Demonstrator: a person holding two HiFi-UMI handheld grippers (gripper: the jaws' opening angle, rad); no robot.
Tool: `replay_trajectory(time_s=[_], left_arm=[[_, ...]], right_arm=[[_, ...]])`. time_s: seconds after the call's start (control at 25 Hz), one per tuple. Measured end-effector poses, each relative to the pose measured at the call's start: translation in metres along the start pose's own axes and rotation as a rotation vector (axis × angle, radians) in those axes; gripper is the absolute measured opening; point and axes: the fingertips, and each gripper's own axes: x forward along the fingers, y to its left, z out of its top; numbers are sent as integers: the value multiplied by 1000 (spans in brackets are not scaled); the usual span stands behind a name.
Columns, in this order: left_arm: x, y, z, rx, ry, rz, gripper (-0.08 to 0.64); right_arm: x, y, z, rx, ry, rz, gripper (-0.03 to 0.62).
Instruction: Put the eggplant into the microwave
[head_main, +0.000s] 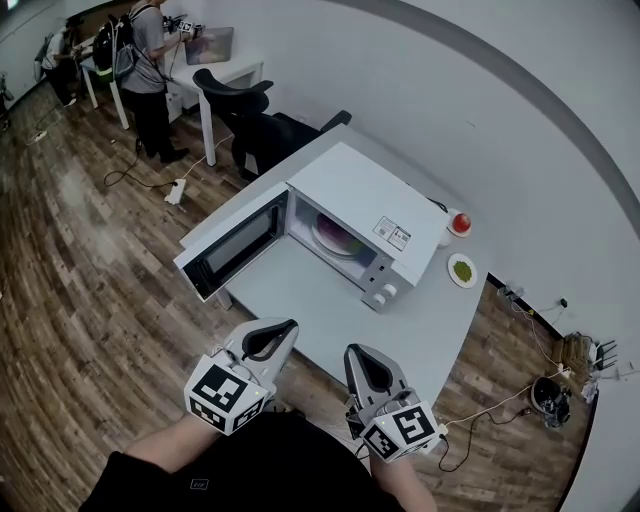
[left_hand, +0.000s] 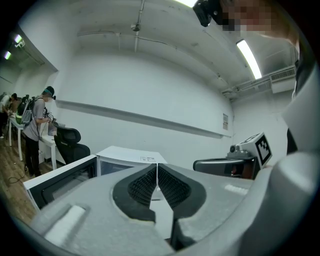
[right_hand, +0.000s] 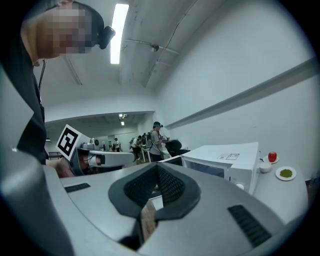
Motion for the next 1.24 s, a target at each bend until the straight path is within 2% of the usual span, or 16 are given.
replay_trajectory(time_s=[0.64,1.24], left_arm=[[-6,-3,-3,18,6,3,11],[-5,-4,-4,24,13,2,11]], right_arm=[[5,13,2,-15,-16,28,14],[0,7,1,-12,-11,14,14]])
